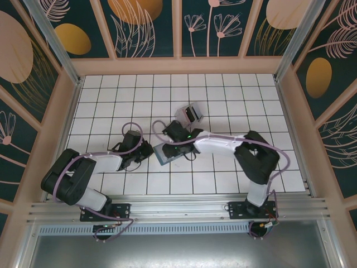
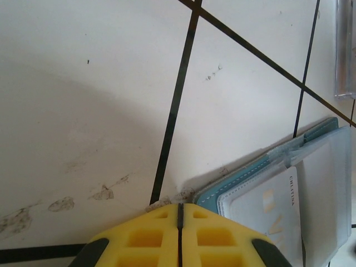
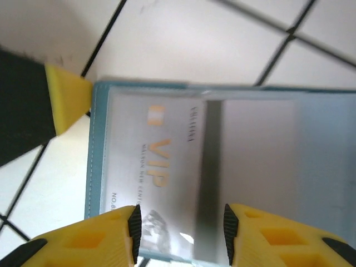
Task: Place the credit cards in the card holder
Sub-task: Insert the credit card into the card slot.
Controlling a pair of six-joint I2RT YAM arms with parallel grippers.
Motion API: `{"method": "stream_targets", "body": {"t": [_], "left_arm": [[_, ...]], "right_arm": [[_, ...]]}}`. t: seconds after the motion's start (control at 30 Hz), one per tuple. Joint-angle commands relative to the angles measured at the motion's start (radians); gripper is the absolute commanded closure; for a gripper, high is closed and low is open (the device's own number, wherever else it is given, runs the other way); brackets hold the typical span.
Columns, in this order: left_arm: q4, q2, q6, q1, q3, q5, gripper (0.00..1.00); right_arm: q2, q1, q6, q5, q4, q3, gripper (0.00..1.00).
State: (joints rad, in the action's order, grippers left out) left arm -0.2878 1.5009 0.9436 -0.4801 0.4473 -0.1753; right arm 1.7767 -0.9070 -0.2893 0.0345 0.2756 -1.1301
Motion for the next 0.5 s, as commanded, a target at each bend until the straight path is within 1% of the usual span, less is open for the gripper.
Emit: {"method": "stream_targets", "body": {"t": [0.0,0.1,0.23,0.33,0.47], "left_arm": [[0.104,0.068,-0.024,-0.044,-0.012,-0.093,0.9],[0.108,0.081,-0.031,-0.044,0.0,-0.097,0.9],[0.108,0.106,-0.041,-0.045,0.011,-0.098,0.9],[0.109,0.114,-0.042,-0.044,0.015,-0.102,0.9],[0.12,0.123,-0.048,-0.044,0.024,-0.099,0.89]], "right_arm": [[-0.095,0.106,-0.065,0.085,-0.078,0.068,0.54],[-0.109,0.187,-0.096,0.099,-0.08,0.143,0.57],[-0.1,0.268,-0.12,0.159,-0.127,0.224,0.61],[-0.098,0.307,-0.124,0.179,-0.153,0.253,0.63],[-0.064,0.317,-0.116,0.194,-0.151,0.238,0.64]]}}
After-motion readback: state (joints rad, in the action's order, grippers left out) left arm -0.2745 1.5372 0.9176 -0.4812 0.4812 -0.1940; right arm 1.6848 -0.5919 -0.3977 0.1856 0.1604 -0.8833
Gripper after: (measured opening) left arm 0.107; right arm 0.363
